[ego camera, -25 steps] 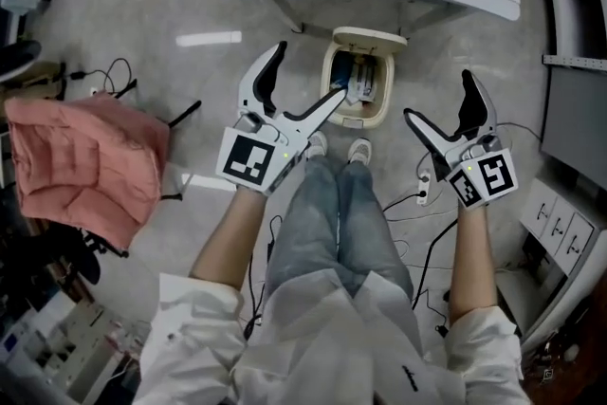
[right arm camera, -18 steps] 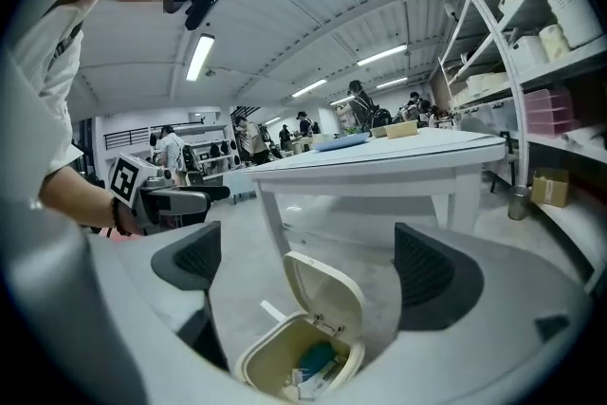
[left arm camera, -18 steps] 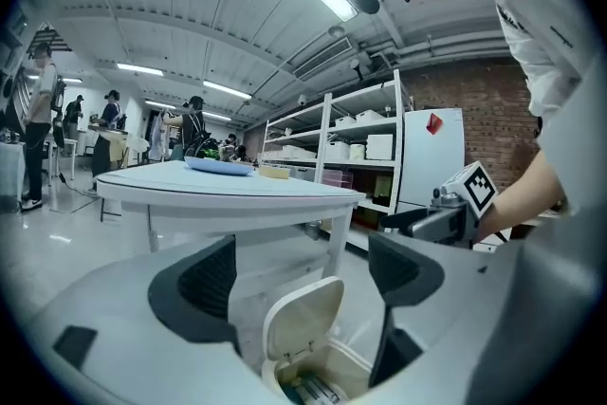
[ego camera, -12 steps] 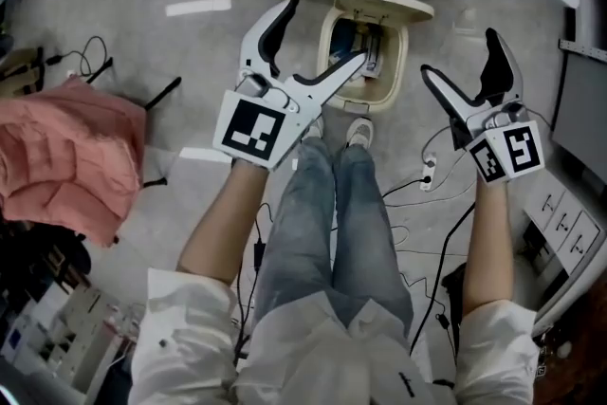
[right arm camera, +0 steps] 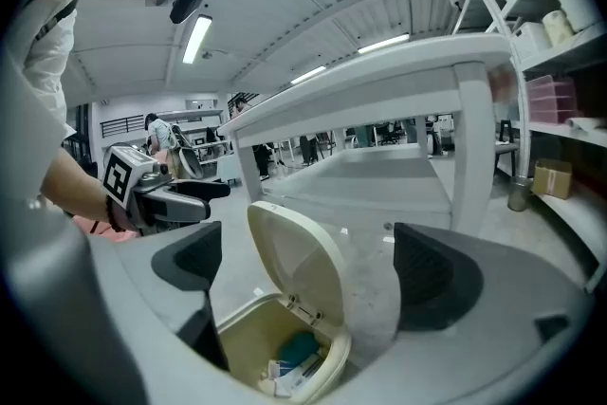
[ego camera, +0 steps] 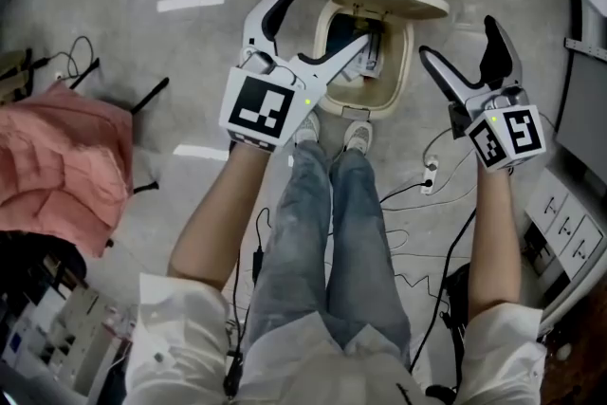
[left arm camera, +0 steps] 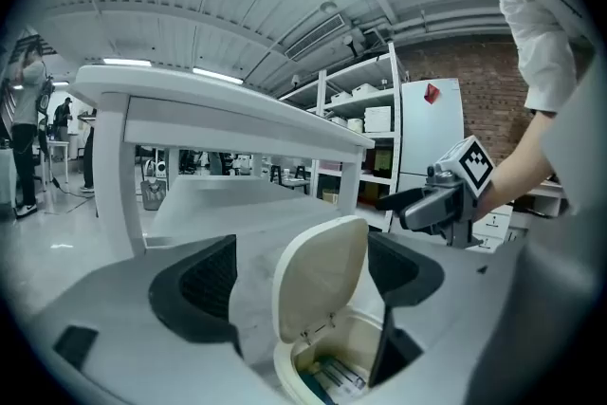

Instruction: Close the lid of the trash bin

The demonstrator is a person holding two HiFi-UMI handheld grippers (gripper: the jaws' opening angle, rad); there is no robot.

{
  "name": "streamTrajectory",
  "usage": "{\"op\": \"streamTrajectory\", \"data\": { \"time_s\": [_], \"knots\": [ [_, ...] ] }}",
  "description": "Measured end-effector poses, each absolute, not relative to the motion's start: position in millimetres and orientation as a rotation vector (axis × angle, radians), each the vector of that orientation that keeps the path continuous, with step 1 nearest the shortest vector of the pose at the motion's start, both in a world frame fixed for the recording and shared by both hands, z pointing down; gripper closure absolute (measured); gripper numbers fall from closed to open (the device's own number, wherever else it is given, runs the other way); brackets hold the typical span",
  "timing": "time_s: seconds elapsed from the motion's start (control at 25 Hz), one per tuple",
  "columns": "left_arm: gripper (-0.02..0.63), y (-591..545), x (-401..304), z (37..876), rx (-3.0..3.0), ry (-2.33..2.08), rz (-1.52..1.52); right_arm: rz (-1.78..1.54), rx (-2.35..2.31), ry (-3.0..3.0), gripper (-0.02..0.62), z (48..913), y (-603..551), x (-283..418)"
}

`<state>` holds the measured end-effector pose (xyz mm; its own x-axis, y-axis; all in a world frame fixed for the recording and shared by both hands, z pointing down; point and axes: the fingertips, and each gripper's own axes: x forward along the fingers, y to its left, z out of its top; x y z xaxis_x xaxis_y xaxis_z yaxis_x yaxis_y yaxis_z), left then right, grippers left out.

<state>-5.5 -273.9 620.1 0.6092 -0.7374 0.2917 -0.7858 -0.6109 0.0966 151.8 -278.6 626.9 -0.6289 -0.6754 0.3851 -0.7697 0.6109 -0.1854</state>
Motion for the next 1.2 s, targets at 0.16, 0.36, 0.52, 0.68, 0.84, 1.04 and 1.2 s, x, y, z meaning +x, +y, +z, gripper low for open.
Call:
{"op": "streamTrajectory", "data": {
  "time_s": [0.16,0.36,0.52,0.68,0.84,1.04,1.2],
  "knots": [
    [0.158,-282,-4,635,2.622,-1.264,0.343,0.461,1.171,-2.546,0.030,644,-286,146],
    [0.249,-291,0,651,2.627,-1.274,0.370,0.457,1.151,-2.536,0.046,663,-293,136],
    [0.312,-298,1,654,2.622,-1.285,0.381,0.458,1.170,-2.523,0.069,667,-298,133],
    [0.380,-305,1,654,2.635,-1.306,0.393,0.411,1.176,-2.515,0.153,669,-302,132],
    [0.416,-308,2,656,2.640,-1.319,0.412,0.369,1.183,-2.492,0.216,672,-305,132],
    [0.441,-308,1,660,2.643,-1.335,0.428,0.329,1.190,-2.468,0.276,674,-307,132],
    [0.459,-308,0,663,2.649,-1.333,0.451,0.299,1.191,-2.460,0.328,674,-307,130]
  ]
}}
